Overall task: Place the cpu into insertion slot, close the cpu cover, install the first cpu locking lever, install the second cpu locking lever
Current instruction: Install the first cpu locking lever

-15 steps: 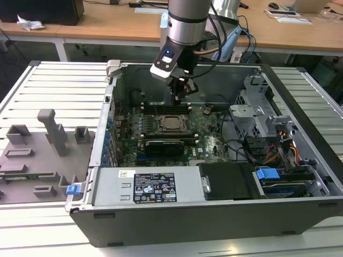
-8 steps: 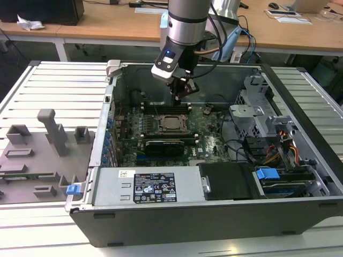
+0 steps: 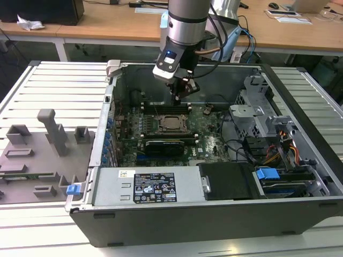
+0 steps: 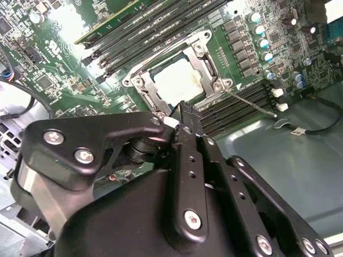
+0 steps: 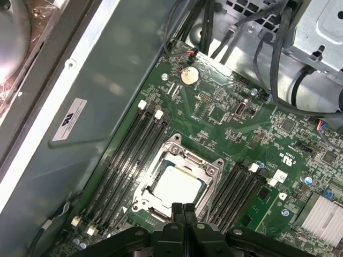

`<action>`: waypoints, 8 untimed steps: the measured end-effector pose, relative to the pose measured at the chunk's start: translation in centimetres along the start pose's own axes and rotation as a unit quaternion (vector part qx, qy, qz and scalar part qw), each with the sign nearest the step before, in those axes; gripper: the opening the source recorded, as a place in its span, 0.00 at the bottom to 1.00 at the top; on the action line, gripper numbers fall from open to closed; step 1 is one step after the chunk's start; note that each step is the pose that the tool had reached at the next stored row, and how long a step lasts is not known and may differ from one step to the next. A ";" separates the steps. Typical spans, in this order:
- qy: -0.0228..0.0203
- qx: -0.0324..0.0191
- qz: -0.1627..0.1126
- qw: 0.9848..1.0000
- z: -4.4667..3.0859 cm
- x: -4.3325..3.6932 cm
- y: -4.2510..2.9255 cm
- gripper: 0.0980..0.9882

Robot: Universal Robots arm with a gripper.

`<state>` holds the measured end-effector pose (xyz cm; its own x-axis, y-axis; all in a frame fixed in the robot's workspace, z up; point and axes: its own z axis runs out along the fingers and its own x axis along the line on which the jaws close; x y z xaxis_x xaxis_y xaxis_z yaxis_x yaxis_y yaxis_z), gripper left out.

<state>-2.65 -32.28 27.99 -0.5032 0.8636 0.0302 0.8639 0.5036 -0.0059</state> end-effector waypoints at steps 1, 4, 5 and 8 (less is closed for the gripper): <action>0.000 0.000 -0.003 1.000 0.00 0.00 0.00 0.01; 0.000 0.000 -0.010 1.000 0.00 0.00 0.00 0.01; 0.000 0.000 -0.013 1.000 0.00 0.00 0.00 0.01; 0.000 0.001 -0.023 1.000 0.00 0.00 0.00 0.01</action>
<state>-2.65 -32.28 27.99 -0.5420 0.8399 0.0302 0.8401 0.5423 -0.0058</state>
